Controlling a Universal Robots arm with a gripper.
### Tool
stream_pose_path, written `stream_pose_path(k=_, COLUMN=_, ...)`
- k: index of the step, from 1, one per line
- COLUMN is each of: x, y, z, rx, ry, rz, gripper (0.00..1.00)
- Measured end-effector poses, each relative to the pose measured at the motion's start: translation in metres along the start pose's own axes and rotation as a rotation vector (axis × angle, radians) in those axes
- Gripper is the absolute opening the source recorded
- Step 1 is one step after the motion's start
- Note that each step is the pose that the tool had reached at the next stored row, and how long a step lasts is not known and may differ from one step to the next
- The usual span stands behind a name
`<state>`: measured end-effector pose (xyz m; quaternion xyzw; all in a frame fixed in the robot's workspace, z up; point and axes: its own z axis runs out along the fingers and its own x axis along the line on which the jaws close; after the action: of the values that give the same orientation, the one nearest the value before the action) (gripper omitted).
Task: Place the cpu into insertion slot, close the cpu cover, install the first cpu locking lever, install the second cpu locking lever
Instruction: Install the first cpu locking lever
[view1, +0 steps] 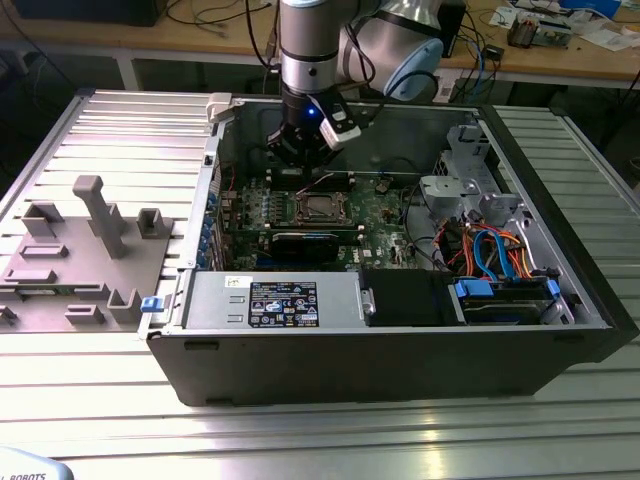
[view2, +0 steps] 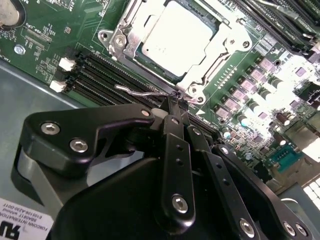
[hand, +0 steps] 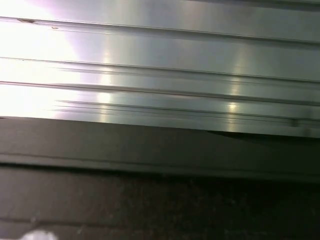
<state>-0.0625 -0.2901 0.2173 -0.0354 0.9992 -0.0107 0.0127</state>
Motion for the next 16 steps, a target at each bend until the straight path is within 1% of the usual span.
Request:
stream_pose_path(k=2, x=-0.0014, y=-0.0001, z=0.0015, rx=0.0, ry=0.0003, rz=0.0, gripper=0.11)
stream_pose_path(k=6, x=-0.0063, y=-0.0005, z=0.0048, rx=0.0, ry=0.001, rz=0.0, gripper=0.11)
stream_pose_path(k=10, x=-0.0125, y=-0.001, z=0.0077, rx=-0.0001, ry=0.0022, rz=0.0, gripper=0.11)
stream_pose_path(k=13, x=-0.0199, y=-0.0015, z=0.0108, rx=-0.0002, ry=0.0036, rz=0.0, gripper=0.11)
stream_pose_path(k=16, x=-0.0239, y=-0.0018, z=0.0133, rx=-0.0003, ry=0.0045, rz=0.0, gripper=0.11)
